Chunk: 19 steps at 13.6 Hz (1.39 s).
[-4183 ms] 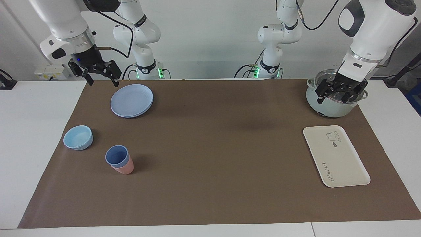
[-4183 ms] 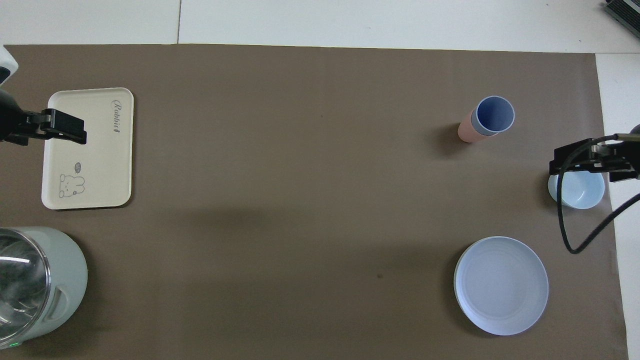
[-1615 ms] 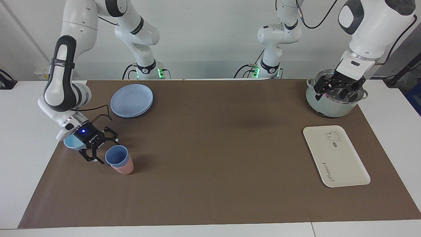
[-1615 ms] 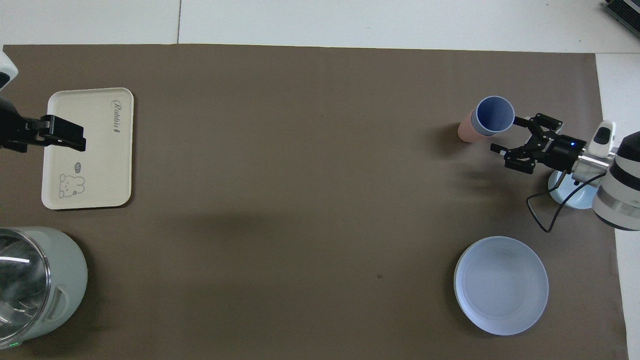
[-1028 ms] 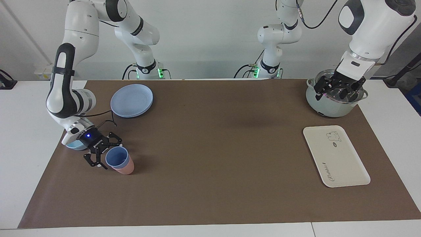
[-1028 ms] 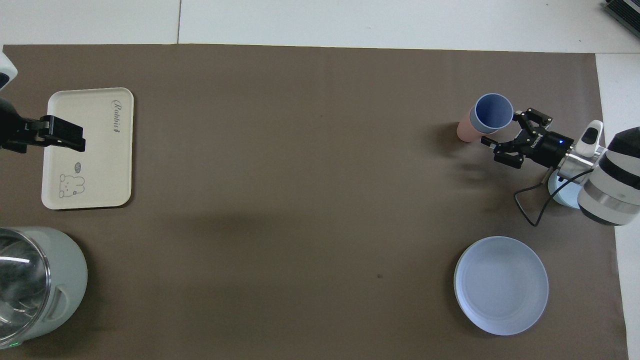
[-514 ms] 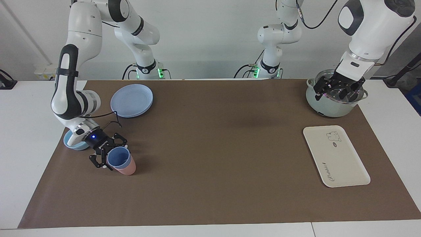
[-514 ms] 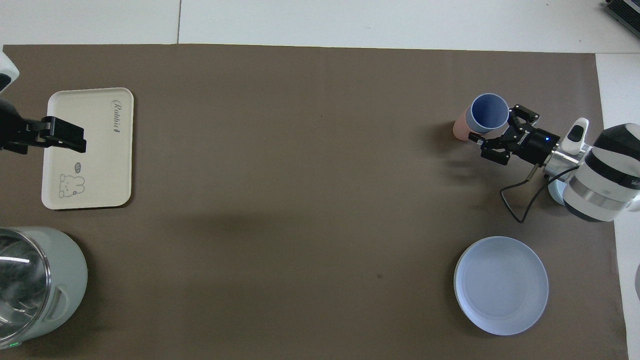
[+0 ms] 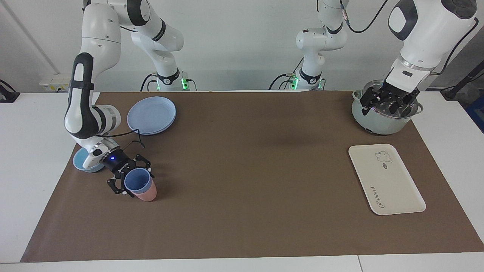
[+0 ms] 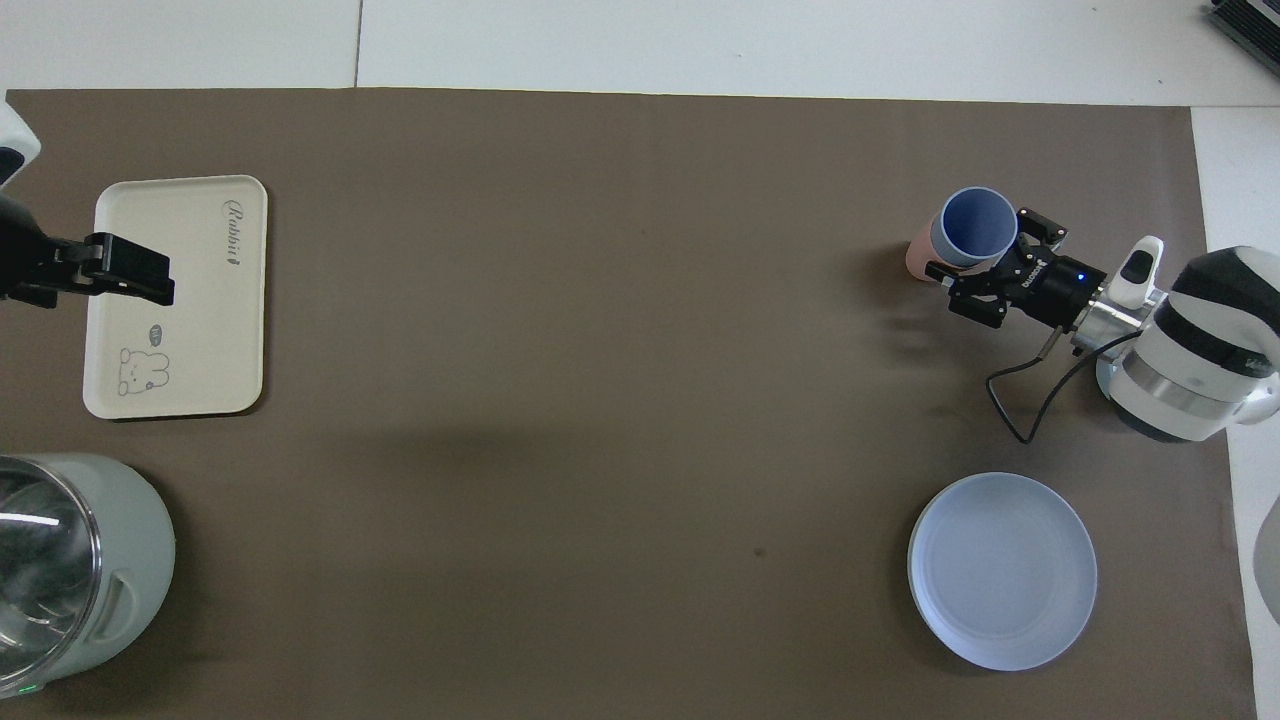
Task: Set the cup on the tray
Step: 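Lift the cups with the right gripper while the left gripper reaches toward them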
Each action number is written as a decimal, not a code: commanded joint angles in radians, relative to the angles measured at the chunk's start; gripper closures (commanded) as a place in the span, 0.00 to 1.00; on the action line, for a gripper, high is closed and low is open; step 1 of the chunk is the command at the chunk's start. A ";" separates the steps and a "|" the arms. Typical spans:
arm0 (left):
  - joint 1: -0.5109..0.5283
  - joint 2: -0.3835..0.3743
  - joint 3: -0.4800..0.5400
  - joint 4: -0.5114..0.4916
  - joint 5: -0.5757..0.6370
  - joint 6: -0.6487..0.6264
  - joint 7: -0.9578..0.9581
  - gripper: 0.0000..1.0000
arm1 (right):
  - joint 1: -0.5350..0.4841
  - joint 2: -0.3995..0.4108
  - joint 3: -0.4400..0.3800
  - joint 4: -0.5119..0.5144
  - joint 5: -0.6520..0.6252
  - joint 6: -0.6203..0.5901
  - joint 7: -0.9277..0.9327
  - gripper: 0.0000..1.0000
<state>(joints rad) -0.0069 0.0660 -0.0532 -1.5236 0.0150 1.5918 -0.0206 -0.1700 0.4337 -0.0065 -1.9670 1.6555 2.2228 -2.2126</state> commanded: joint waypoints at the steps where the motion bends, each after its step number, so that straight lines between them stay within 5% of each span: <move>1: -0.008 -0.031 0.003 -0.036 0.014 0.008 -0.010 0.00 | 0.009 0.005 0.003 -0.007 0.044 0.024 -0.056 0.15; 2: -0.010 -0.034 0.003 -0.041 0.014 0.005 -0.012 0.00 | 0.009 0.005 0.003 -0.006 0.044 0.024 -0.065 0.86; 3: -0.022 -0.038 0.003 -0.049 0.014 0.007 -0.007 0.00 | 0.009 0.004 0.003 -0.006 0.044 0.026 -0.062 1.00; 7: -0.013 -0.064 0.003 -0.114 -0.096 0.068 -0.005 0.00 | 0.015 -0.051 0.002 -0.001 -0.017 0.026 0.052 1.00; 13: -0.025 -0.051 0.003 -0.159 -0.316 0.224 -0.094 0.00 | 0.043 -0.301 0.006 0.008 -0.722 0.049 0.647 1.00; 19: -0.207 0.011 0.003 -0.184 -0.510 0.528 -0.421 0.08 | 0.256 -0.380 0.010 0.066 -1.195 0.043 1.135 1.00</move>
<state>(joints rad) -0.1513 0.0610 -0.0637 -1.6917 -0.4391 2.0185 -0.3344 0.0296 0.0609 0.0011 -1.9232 0.5813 2.2597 -1.2216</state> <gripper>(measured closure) 0.044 0.163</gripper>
